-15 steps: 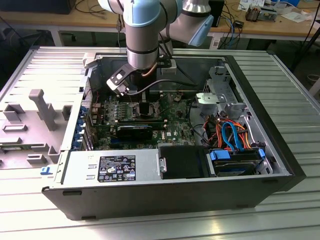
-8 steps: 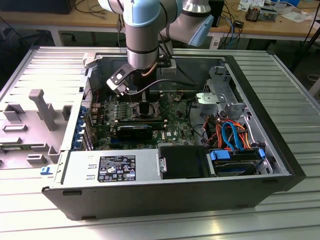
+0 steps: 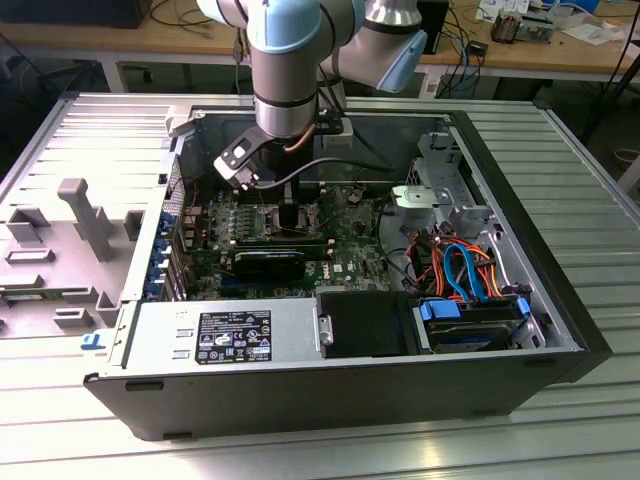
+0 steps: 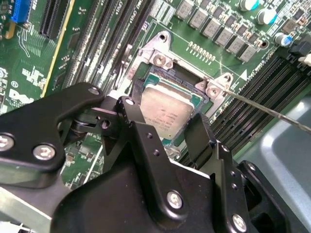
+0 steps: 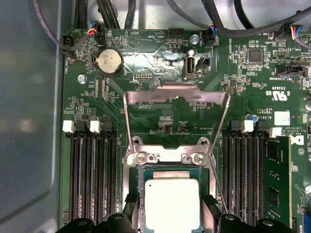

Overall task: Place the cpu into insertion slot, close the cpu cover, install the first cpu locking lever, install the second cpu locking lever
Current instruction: 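Place the cpu into insertion slot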

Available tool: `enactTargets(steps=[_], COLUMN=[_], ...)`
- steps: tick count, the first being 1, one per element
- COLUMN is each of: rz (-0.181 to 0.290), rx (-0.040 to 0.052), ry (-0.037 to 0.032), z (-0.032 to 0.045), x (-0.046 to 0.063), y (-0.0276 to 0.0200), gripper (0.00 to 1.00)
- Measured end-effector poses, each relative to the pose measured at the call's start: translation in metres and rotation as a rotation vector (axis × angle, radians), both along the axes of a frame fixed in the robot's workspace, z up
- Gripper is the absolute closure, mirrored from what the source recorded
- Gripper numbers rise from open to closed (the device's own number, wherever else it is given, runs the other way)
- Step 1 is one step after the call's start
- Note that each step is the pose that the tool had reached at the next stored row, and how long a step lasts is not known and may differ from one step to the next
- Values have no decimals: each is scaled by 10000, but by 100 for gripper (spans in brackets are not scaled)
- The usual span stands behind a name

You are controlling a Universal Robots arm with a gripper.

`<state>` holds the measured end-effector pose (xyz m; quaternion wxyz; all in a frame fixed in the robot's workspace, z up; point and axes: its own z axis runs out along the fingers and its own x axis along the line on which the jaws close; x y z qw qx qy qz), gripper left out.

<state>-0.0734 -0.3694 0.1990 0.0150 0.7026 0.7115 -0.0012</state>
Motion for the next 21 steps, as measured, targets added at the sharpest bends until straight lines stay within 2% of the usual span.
enactTargets(steps=[4, 7, 11, 13, 17, 19, 21], rz=[0, 0, 0, -2, 0, 0, 0], rx=[0, 1, 0, 38, 58, 68, 72], ry=[0, -2, -1, 0, -1, -1, 0], z=[0, 41, 44, 99, 148, 208, 237], x=[-1, 0, 0, -1, 1, 1, 1], y=[5, 6, 6, 5, 6, 6, 6], gripper=[38, 38, 38, 38, 38, 38, 38])
